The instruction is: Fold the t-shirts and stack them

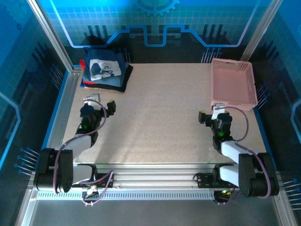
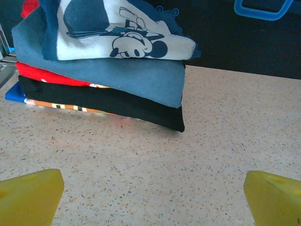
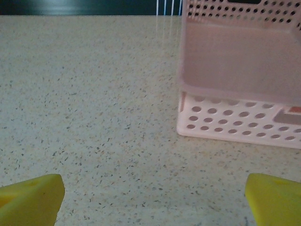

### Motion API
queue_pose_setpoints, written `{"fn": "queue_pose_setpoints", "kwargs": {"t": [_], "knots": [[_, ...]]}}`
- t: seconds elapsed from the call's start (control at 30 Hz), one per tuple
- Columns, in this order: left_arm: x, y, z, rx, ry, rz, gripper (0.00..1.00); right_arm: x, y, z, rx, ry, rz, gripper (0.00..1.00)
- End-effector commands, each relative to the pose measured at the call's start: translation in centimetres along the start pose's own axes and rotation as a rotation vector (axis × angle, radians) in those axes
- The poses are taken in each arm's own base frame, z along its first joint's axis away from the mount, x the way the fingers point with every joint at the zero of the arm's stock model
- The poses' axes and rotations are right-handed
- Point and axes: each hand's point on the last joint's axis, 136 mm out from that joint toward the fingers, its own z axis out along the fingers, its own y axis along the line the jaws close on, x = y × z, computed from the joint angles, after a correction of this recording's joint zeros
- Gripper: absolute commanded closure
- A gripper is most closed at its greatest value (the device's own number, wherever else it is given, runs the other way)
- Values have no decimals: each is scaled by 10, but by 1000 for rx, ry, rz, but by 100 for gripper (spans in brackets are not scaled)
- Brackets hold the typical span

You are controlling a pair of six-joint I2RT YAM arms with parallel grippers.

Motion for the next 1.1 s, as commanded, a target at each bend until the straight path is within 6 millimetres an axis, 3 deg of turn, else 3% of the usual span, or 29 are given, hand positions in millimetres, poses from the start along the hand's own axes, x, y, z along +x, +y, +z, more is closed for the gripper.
{"fn": "queue_pose_setpoints", "kwargs": {"t": [0.0,0.1,0.17,0.3,0.37,0.43,1.07], "knots": [[-6,0,-11,14,-49,-5,1,-37,13,10,-42,-112,-17,0],[16,5,-9,4,10,27,1,-33,20,19,-61,-99,-27,0],[19,9,-5,3,-45,20,1,-28,20,25,-55,-92,-26,0],[42,22,28,-32,-10,23,1,-17,23,48,-33,-13,-48,0],[49,23,29,-43,72,5,1,-19,22,47,-30,-36,-44,0],[43,25,31,-45,20,6,1,-17,21,47,-31,-26,-43,0],[44,25,31,-48,32,8,1,-16,25,48,-44,-13,-51,0]]}}
